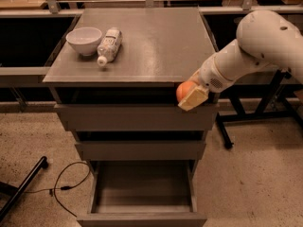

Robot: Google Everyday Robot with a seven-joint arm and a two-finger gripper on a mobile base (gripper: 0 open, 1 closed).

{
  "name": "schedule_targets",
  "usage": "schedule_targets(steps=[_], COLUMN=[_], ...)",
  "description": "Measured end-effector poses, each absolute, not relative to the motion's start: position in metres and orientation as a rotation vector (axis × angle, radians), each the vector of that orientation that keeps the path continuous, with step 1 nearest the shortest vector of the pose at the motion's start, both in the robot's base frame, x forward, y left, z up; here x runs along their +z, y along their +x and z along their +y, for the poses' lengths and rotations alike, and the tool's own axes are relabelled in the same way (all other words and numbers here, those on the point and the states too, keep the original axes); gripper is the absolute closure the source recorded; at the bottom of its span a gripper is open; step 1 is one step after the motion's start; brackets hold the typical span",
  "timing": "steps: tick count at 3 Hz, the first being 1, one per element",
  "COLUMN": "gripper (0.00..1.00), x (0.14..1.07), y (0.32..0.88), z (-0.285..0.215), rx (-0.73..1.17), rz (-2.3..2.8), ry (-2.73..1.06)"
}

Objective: Place orange into bottom drawer

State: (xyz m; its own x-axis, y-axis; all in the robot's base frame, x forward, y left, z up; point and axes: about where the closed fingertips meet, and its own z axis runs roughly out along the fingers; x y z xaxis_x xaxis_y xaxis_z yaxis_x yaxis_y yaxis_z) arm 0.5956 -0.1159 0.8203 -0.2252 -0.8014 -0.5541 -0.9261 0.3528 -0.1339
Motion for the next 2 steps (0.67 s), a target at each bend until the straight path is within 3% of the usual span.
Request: schedule_targets(steps=[2], gripper=[1.0], x=[0.83], y=[0.564], z=[-0.118], rx=[0.311], rz=[2.065], ry=[-1.48])
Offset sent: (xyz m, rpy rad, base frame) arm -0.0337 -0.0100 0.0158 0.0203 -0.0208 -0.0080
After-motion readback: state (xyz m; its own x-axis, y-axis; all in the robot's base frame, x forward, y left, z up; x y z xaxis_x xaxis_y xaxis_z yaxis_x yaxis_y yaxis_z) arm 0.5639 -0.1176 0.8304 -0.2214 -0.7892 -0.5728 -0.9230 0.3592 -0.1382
